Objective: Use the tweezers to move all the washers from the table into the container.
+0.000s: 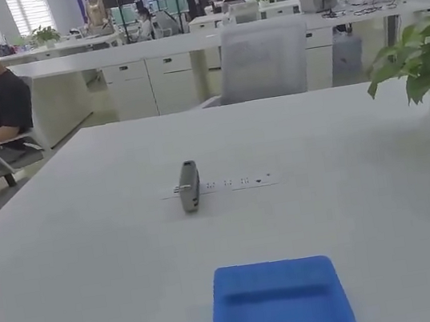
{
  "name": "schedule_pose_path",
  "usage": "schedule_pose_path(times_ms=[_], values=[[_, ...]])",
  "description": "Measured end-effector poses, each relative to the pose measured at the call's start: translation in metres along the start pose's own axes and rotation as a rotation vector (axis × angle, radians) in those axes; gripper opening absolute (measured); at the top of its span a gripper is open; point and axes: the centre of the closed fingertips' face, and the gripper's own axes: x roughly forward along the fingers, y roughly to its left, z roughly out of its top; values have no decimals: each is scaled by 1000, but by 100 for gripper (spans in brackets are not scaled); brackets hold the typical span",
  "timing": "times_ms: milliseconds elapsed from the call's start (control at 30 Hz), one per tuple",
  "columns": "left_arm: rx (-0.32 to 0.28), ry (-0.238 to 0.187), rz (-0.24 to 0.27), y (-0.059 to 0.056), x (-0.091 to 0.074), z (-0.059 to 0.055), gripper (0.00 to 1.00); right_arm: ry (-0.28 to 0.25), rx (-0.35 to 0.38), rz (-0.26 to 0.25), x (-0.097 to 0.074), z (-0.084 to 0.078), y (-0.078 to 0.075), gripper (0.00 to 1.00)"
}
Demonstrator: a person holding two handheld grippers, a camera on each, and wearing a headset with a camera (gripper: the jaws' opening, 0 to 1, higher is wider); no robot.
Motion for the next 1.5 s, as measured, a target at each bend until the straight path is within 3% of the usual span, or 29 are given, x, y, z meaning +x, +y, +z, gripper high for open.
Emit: schedule_pose_path(times_ms=[100,233,367,567,700,767,867,900,967,1133,1333,1500], values=[[-12,-9,15,-5,-8,5,0,-4,-26,26,3,3,7,10],[-22,-32,20,-13,-19,16,0,44,-85,69,13,-3,17,11],[-37,-55,15,-20,-26,27,0,47,-102,131,22,-1,30,15],[-15,-71,-17,-33,-25,43,0,78,-203,208,36,-1,46,17],[-30,-99,-32,-35,-23,51,0,78,-210,291,44,-3,50,23],[-38,-112,-33,-36,-22,53,0,96,-234,341,45,-6,54,20],[-48,-123,-36,-37,-21,55,0,77,-252,408,45,-3,58,11],[-51,-122,-34,-36,-21,55,0,79,-249,397,46,-3,53,10],[-50,-116,-21,-31,-21,53,0,75,-242,425,46,-2,54,9],[-67,-113,11,-15,-24,55,0,40,-245,383,51,9,42,8],[11,-52,78,8,-21,56,0,-34,-188,238,58,24,10,10],[54,-32,90,22,-15,62,0,-53,-154,194,61,27,-6,11]])
